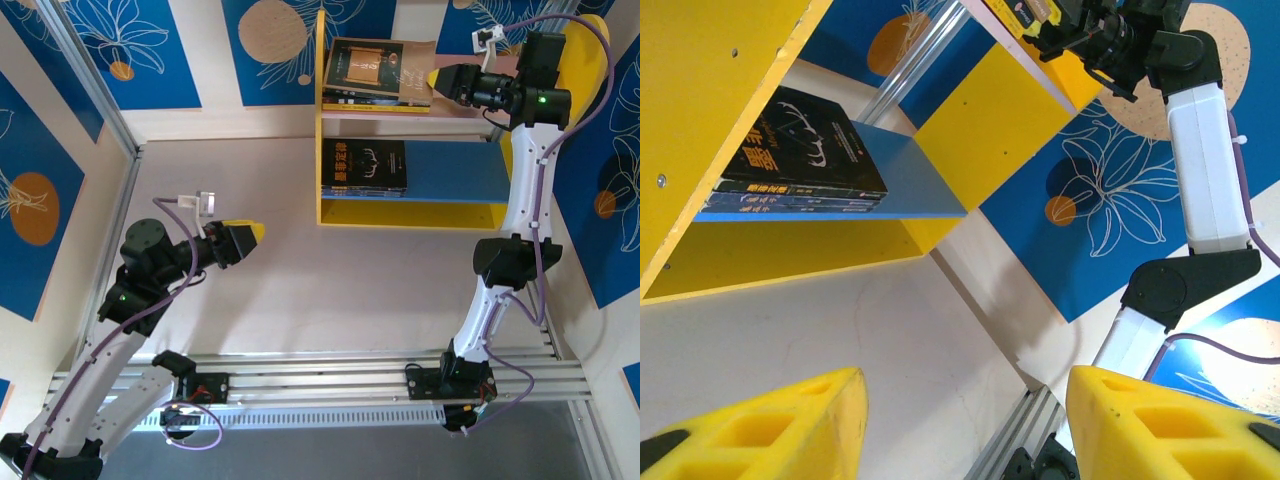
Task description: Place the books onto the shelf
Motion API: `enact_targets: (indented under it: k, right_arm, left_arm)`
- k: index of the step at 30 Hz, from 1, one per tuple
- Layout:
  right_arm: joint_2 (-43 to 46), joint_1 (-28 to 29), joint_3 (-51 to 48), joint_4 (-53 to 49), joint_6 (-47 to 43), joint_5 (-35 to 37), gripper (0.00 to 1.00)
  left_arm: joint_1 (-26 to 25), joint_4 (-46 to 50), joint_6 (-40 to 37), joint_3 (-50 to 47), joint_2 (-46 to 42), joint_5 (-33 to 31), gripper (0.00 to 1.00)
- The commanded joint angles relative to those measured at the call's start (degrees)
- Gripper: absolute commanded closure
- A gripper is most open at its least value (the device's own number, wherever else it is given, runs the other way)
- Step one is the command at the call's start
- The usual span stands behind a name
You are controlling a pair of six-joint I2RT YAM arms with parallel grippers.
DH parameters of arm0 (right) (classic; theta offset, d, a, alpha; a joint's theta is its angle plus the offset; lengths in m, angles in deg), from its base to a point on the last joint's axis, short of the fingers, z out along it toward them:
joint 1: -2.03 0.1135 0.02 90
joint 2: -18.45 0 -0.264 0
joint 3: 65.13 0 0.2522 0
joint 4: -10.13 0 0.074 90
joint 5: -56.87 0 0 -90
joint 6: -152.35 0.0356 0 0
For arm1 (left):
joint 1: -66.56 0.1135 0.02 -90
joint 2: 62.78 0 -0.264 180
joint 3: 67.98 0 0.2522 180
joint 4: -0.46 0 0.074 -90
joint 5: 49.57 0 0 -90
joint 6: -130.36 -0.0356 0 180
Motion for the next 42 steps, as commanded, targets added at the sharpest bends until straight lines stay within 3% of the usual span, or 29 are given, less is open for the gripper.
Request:
enact_targets:
  k: [1, 42]
  right_arm:
    - [-2.0, -0.7, 1.8, -2.2, -0.5, -4.1, 0.72]
    - [-7.8, 0.7, 7.6, 5.4, 5.7, -11.5, 0.52]
  left_arm:
    - [-0.1, -1.4, -0.2, 1.8, 0.1, -0.1, 0.44]
    - [-0.1, -2.6, 0.7, 1.6, -0.1, 0.3, 0.44]
